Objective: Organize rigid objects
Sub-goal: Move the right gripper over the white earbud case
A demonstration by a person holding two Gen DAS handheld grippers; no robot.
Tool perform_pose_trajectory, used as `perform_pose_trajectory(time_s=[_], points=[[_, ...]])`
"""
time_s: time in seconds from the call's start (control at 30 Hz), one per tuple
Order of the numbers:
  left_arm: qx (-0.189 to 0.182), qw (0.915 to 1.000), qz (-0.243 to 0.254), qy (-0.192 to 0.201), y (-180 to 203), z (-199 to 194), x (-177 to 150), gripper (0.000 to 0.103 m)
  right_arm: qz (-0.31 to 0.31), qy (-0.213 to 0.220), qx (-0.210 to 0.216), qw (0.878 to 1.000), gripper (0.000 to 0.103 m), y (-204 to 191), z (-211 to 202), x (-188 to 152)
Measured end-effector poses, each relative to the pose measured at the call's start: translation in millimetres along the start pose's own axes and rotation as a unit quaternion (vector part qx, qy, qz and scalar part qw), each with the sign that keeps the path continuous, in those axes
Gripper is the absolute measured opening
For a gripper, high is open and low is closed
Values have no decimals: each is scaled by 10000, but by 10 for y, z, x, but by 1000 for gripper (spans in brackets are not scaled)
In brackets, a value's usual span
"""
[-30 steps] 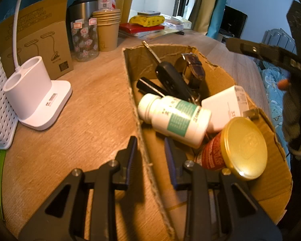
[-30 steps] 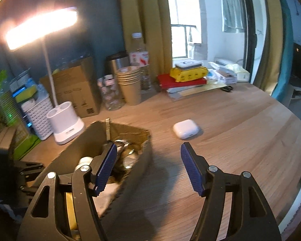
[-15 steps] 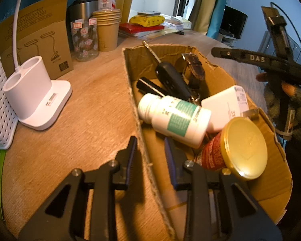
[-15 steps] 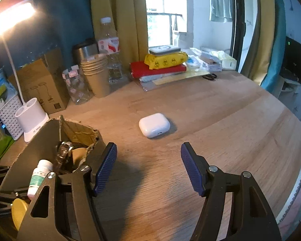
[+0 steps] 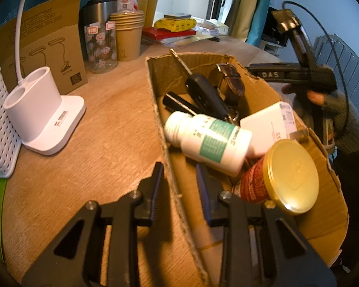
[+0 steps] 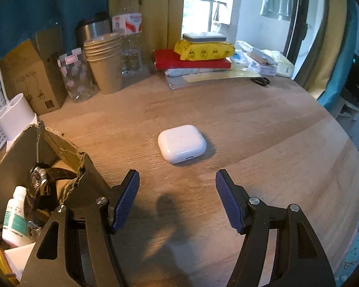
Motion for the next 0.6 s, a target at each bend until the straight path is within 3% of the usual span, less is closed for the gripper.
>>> perform_pose_trajectory(time_s=[0.6], points=[[-1, 10000, -1, 0, 9, 3, -1, 29, -500, -175, -142, 9985, 70, -45, 460, 218]])
Point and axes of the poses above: each gripper's, at about its wrist camera, not at the fingertips, and z roughly the way its jaws point, y to its right, x to its top, the point moved 5 cm from there along z, roughly the way its jaws point, and after that the axes turned 10 degrees about -x, right-handed, at the moved point
